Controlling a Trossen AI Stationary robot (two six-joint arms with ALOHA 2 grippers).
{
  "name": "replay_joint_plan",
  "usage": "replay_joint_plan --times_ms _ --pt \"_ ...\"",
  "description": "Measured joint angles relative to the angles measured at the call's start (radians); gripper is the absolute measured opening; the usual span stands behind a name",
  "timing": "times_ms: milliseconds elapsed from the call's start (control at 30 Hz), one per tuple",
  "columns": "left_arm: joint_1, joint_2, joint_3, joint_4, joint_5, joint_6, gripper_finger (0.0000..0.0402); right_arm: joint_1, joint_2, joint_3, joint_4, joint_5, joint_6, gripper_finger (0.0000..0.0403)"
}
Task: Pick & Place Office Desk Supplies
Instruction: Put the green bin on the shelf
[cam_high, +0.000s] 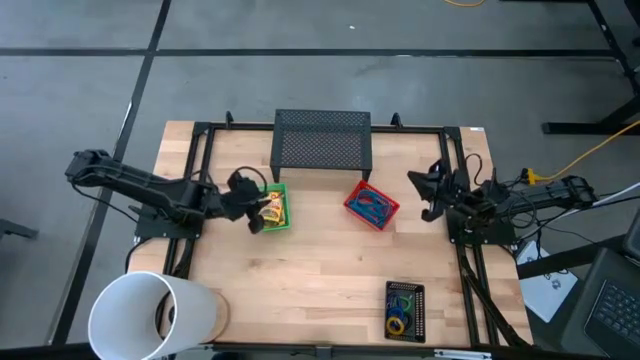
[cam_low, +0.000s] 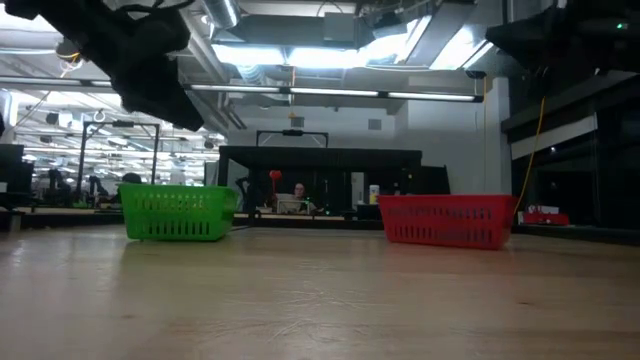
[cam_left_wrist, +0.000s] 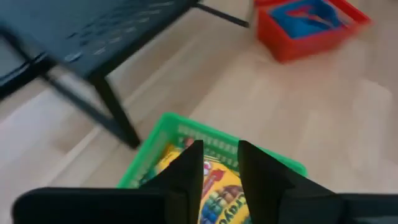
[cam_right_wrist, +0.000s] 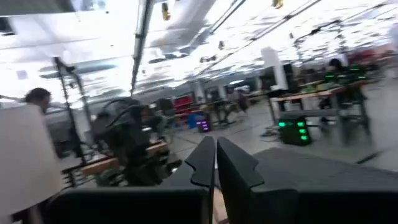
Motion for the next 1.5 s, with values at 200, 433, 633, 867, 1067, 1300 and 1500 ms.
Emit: replay_joint_plan --times_ms 200,433,633,867,1067,1300,1500 --pt "-0.024 0.006 0.000 -0.066 -0.061 -0.201 0.0126 0.000 0.000 0.001 0.081 0.192 -0.035 0.0020" --pt "-0.057 0.026 0.000 -0.188 -0.085 -0.472 0.0139 0.000 0.000 0.001 0.043 0.183 -0.065 0.0020" --pt "-0.081 0.095 0.000 -0.213 -0.076 -0.634 0.0139 0.000 0.000 0.001 0.046 0.116 -0.184 0.0020" --pt "-0.109 0.215 -0.001 -0.212 -0.053 -0.825 0.0139 0.000 0.000 0.001 0.041 0.219 -0.294 0.0020" --pt "-0.115 0.264 -0.001 -0.214 -0.043 -0.923 0.0139 0.000 0.000 0.001 0.038 0.221 -0.349 0.0020" --pt "-0.115 0.263 0.039 -0.217 -0.051 -0.897 0.0139 0.000 0.000 0.001 0.039 0.276 -0.405 0.0022" --pt "-0.115 0.262 0.130 -0.223 -0.106 -0.792 0.0139 0.001 0.001 0.001 0.047 0.202 -0.371 0.0035"
